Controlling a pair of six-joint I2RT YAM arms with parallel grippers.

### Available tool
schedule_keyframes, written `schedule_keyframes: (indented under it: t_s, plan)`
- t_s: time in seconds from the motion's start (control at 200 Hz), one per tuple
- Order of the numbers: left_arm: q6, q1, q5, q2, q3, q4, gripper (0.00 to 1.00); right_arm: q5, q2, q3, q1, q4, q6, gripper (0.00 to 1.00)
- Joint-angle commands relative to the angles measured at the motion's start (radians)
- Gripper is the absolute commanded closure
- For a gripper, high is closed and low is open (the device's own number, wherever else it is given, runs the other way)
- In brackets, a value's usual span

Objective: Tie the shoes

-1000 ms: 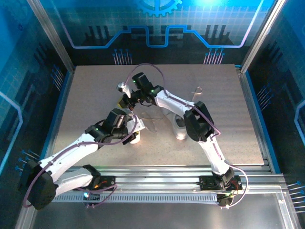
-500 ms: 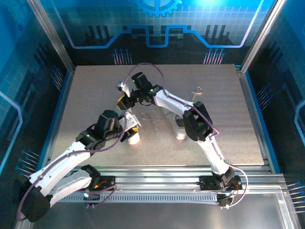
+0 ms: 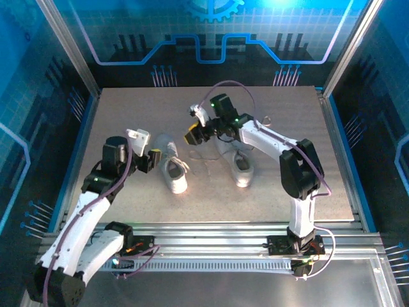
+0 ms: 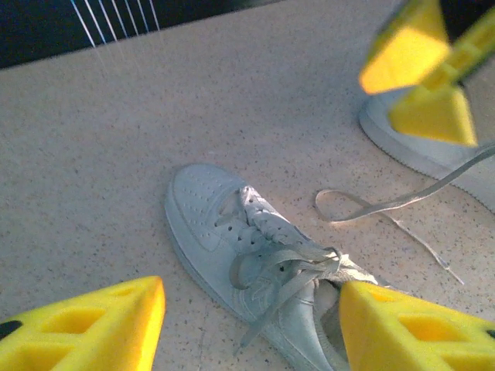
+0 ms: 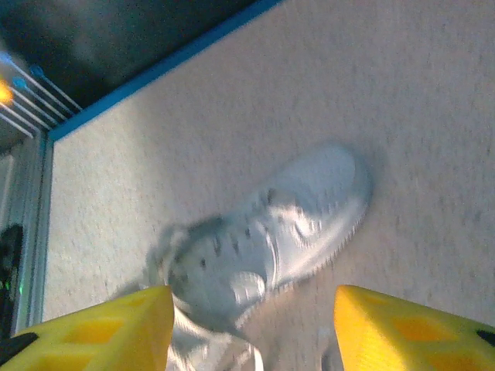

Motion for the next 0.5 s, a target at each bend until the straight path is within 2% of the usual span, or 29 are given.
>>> schedule_keyframes:
  t_s: [0.0,0.195,0.375,0.495]
  plan:
    - [0.01,0.05,0.115,0.068,0.017,-0.014,0.4,0.011,-0.038,-0.142,0.033,-0.05,-0.135,0.44]
    - [0.026,0.172,0.281,0.12,-0.031,0.122,0.44,0.115,-0.024,-0.254,0.106,0.001,-0.268,0.44]
    - [0.23,0.29,0.412,0.149,-0.064,0.117,0.4,0.15,0.041,-0.2,0.145,0.036,-0.306,0.44]
    - [0.286,0.404,0.468,0.2,-0.038,0.107,0.37,0.138,0.072,-0.149,0.17,0.023,-0.328,0.44]
